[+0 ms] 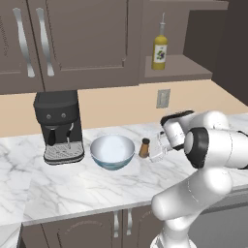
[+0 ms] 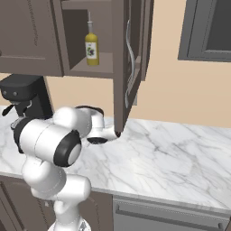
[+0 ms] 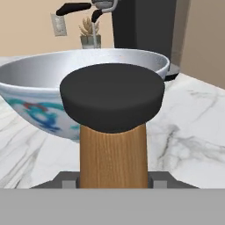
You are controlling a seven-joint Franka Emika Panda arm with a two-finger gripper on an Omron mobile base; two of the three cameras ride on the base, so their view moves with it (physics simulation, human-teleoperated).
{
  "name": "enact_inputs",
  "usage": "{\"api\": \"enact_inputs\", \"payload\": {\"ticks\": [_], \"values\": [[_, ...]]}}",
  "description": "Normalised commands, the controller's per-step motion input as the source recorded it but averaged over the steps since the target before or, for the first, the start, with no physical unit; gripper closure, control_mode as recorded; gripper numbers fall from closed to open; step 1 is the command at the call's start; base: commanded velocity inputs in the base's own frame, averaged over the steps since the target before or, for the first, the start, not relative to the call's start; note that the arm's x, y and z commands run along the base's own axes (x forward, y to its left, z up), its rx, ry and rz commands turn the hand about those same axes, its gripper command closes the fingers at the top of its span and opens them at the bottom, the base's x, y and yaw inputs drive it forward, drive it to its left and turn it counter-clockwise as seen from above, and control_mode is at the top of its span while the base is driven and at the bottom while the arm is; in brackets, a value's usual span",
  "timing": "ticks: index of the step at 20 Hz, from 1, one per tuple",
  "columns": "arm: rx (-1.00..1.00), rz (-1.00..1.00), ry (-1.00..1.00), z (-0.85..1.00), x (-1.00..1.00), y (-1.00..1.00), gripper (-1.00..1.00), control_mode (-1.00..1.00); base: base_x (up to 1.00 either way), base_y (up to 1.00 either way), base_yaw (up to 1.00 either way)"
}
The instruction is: Retrieve the bottle and the shaker from the cabinet and place them next to the mixing bowl on the counter. Then add garlic from the fridge to the mixing bowl.
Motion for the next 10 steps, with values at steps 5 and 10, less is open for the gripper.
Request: {"api": "enact_inputs", "payload": {"ticks": [5,10], "values": [[0.0,0.0,0.0,-0.15,0.01,0.08,1.0,-1.0,0.0,0.0,0.0],[-0.06,0.0,0.0,-0.16,0.0,0.08,1.0,-1.0,0.0,0.0,0.0]]}}
